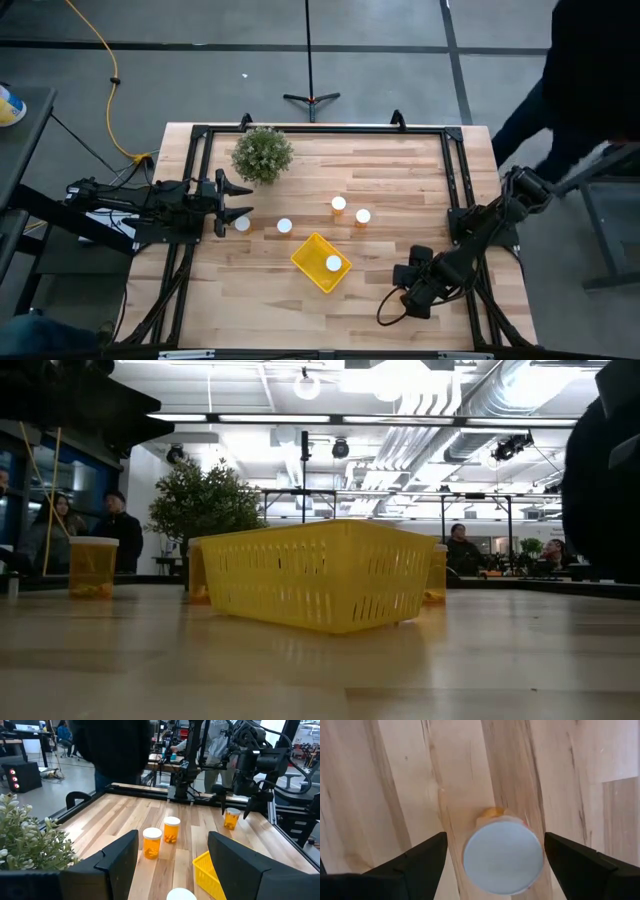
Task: Pick and place pill bottles into a basket
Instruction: Put the pill bottle into the yellow transparent bin
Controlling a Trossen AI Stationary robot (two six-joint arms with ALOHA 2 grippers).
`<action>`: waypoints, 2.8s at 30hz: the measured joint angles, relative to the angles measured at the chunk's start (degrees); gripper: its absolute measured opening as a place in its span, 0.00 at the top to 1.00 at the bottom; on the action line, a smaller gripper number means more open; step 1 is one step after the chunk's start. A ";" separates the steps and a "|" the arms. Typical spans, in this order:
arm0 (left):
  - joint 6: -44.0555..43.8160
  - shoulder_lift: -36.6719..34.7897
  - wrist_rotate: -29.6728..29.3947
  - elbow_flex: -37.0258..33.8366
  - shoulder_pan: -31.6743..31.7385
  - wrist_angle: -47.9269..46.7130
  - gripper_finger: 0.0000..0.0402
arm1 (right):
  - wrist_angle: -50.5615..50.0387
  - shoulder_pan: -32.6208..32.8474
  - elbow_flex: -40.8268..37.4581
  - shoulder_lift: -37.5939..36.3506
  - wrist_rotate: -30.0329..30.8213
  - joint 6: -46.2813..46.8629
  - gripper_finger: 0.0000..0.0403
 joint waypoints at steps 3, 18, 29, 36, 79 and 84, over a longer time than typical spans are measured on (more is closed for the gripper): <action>-0.02 -0.01 0.00 0.00 0.00 0.01 0.31 | 0.02 0.00 0.00 0.25 -0.14 0.26 0.20; -0.02 -0.02 -0.02 0.00 0.01 0.02 0.31 | -0.73 0.02 0.00 0.29 -0.30 0.21 0.31; -0.02 0.00 -0.02 0.00 0.00 0.02 0.31 | -0.66 0.02 0.02 0.29 -1.41 -0.01 0.46; 0.00 0.00 -0.02 0.00 0.02 0.02 0.31 | -0.66 -0.02 0.05 0.29 -1.55 -0.01 0.46; -0.07 0.00 -0.02 -0.02 0.00 -1.62 0.31 | 8.66 -21.34 15.43 0.29 -3.28 -37.50 0.48; -2.68 0.00 -0.04 -0.02 0.00 -1.51 0.31 | 10.62 -24.47 17.41 0.49 -3.76 -45.43 0.48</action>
